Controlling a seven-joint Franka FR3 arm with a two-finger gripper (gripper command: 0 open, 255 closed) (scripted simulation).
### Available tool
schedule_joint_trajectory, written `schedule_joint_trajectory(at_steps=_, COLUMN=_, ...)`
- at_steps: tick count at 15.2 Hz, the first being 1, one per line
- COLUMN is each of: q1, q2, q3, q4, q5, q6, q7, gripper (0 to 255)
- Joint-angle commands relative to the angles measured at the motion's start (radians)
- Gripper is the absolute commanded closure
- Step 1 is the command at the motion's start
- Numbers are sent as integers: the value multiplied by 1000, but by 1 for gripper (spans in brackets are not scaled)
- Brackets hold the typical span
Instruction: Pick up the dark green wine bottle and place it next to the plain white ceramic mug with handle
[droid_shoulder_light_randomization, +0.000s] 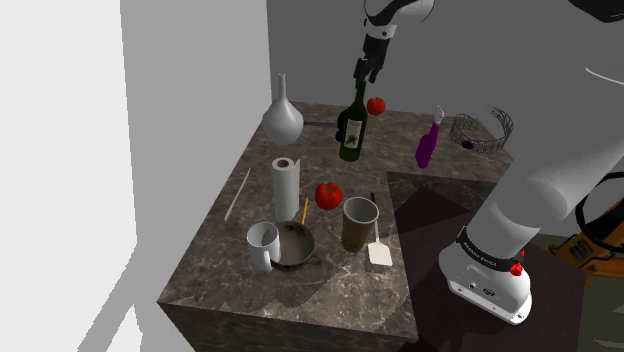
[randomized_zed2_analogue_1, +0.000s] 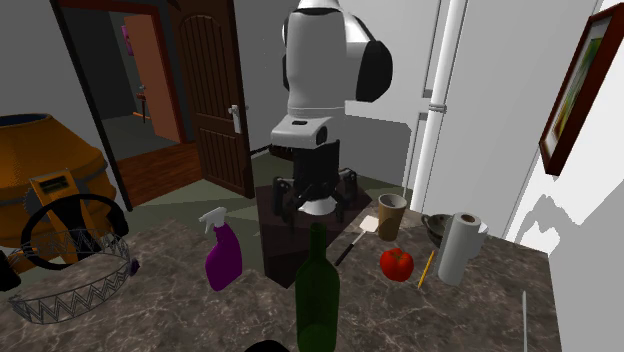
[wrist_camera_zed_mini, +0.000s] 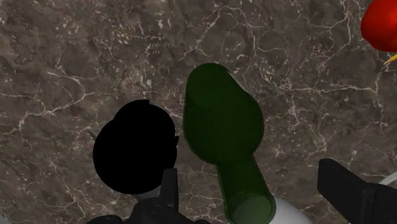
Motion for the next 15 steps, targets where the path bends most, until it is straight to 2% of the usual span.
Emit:
schedule_joint_trajectory(at_steps=1, q1=-1, q2=13, q3=-1, q4=-13, q5=4, q6=26, q7=-4, gripper=0)
schedule_joint_trajectory(at_steps=10, q1=-1, q2=22, q3=-2, q4=-24, q5=8, q6=46, q7=-6, gripper=0)
schedule_joint_trajectory(at_steps=11, q1=-1, q2=22, q3=-2, q4=-24, q5=8, q6=46, q7=-6, gripper=255)
schedule_joint_trajectory(at_steps=15, q1=-1, q2=22, q3=-2, q4=-25, q5=8, q6=46, q7=-6, gripper=255)
